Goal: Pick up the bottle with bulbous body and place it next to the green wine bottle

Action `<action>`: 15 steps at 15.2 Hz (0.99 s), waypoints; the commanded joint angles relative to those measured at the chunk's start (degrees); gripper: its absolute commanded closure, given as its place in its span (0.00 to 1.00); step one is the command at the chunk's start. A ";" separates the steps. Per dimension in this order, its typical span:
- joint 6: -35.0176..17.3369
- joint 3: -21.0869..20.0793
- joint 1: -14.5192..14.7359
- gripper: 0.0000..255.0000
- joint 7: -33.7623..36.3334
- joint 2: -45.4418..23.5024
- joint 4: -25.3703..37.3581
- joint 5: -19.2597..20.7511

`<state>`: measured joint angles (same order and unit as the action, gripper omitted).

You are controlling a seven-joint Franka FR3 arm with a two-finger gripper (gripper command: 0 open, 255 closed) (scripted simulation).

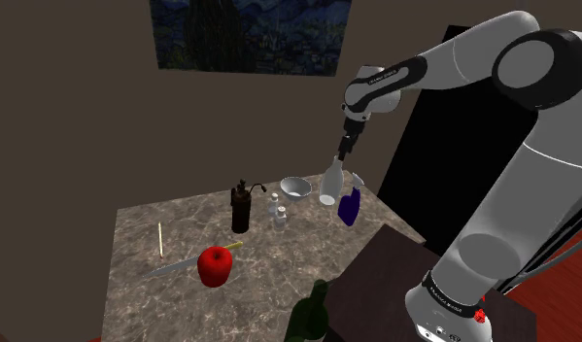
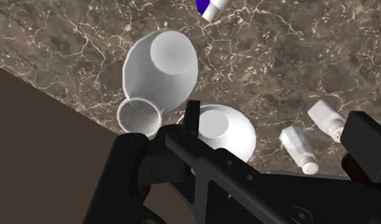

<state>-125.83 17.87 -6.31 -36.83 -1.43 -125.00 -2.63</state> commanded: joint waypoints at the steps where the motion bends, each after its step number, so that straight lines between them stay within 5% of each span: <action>1: -0.94 0.73 -0.89 0.00 -2.58 -4.53 3.46 -1.50; 8: -2.42 0.94 -5.26 0.00 -9.49 -19.57 16.54 -6.61; 15: -6.05 0.22 -5.86 0.00 -10.42 -22.65 15.84 -7.97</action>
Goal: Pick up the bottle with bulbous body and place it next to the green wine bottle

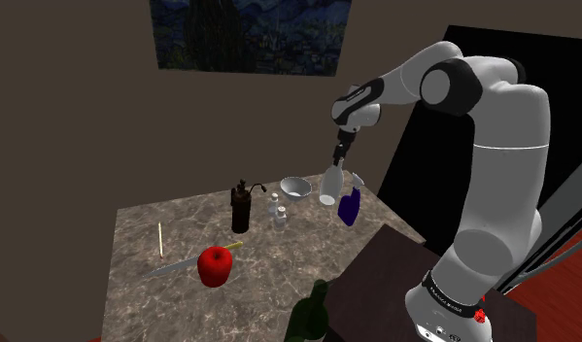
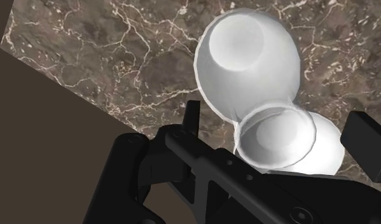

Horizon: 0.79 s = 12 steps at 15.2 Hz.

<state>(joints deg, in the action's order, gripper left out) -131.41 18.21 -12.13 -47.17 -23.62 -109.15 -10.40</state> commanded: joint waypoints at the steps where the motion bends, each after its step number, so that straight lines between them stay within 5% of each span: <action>1: -1.40 -0.31 -0.18 0.00 -0.30 -1.23 -0.20 -0.55; 9: -1.40 -0.31 -0.18 0.00 -0.29 -1.22 -0.21 -0.54; 10: -1.40 -0.31 -0.18 1.00 -0.29 -1.22 -0.21 -0.54; 12: -1.39 -0.31 -0.18 1.00 -0.29 -1.22 -0.21 -0.54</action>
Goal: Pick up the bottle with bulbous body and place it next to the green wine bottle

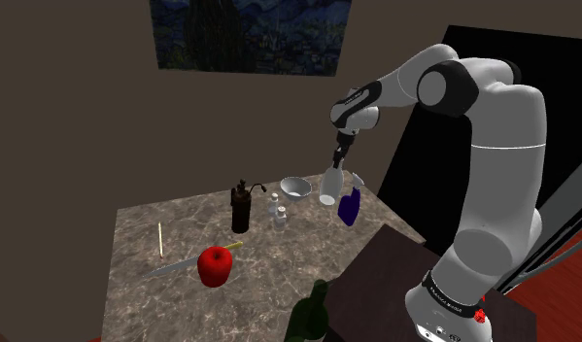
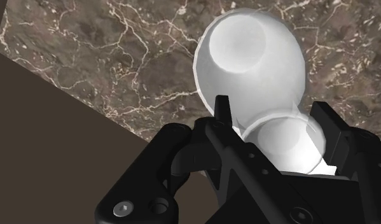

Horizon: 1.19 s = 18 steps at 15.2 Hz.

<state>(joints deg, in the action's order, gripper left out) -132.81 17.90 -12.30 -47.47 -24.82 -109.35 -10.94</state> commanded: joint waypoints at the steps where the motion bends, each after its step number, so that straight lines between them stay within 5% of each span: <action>1: 0.00 0.00 0.00 1.00 0.01 -0.01 -0.01 0.00; 18: 6.72 1.14 0.80 1.00 1.52 4.88 2.08 2.29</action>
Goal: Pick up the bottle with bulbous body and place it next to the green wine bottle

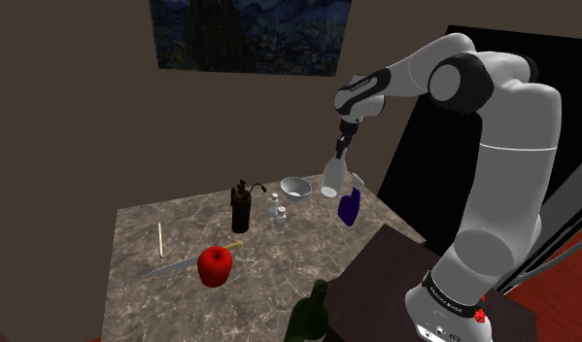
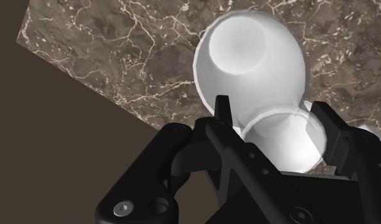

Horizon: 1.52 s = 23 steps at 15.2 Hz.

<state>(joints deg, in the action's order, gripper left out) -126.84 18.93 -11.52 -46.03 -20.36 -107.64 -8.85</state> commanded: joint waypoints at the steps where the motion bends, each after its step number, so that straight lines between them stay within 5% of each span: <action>1: 1.39 0.19 0.07 1.00 0.21 0.81 0.64 0.39; 23: 16.31 1.20 0.64 1.00 2.22 6.85 9.92 3.29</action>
<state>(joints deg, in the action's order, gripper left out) -111.26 20.13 -10.92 -43.93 -13.63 -98.35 -5.64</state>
